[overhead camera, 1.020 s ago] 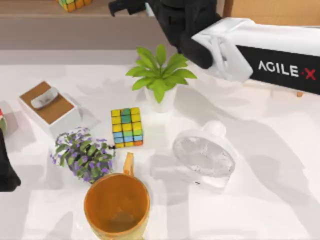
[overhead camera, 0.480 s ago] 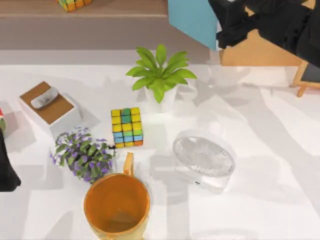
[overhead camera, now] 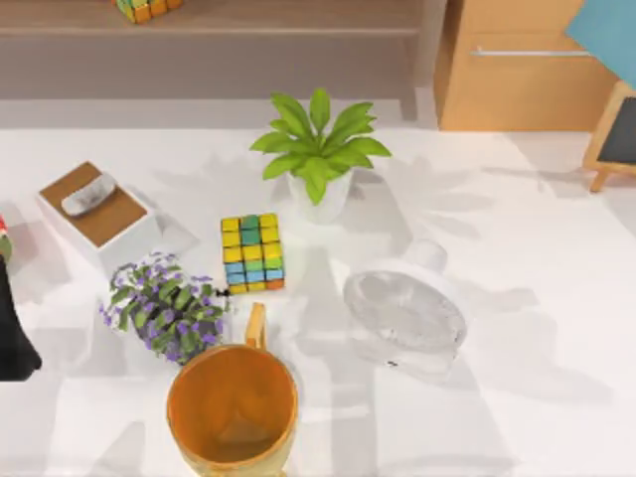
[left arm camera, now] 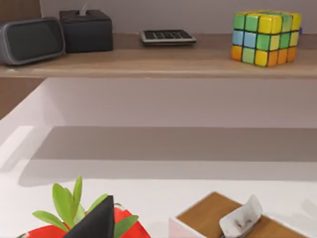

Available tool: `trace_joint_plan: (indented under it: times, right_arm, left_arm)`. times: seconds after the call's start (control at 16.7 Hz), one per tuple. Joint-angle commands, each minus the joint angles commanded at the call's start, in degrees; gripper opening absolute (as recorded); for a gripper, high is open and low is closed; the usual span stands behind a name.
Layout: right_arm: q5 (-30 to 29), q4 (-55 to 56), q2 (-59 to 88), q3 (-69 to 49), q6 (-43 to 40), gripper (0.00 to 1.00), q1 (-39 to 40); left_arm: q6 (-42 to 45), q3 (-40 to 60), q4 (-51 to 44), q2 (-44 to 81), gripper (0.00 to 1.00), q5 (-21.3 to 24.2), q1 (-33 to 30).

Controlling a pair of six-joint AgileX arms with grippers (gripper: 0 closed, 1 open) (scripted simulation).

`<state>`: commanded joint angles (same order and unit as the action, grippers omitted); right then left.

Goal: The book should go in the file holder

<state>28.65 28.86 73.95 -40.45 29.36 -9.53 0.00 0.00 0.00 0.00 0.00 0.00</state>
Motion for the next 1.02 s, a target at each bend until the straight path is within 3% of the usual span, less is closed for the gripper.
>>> trace_joint_plan:
  times: [0.24,0.42,0.72,1.02]
  right_arm:
    - [1.18,2.97,4.47,2.15,17.07,0.00,-15.72]
    - [0.52,4.87,11.44,1.72,29.23,0.00,-23.22]
    - [-0.75,8.22,24.81,-3.71,45.19,0.00,-24.33]
    - [-1.90,10.97,33.26,-10.48,53.34,0.00,-20.65]
  left_arm:
    - [0.00,0.00,0.00,0.00,1.00,0.00,0.00]
    - [0.00,0.00,0.00,0.00,1.00,0.00,0.00]
    - [0.00,0.00,0.00,0.00,1.00,0.00,0.00]
    - [0.00,0.00,0.00,0.00,1.00,0.00,0.00]
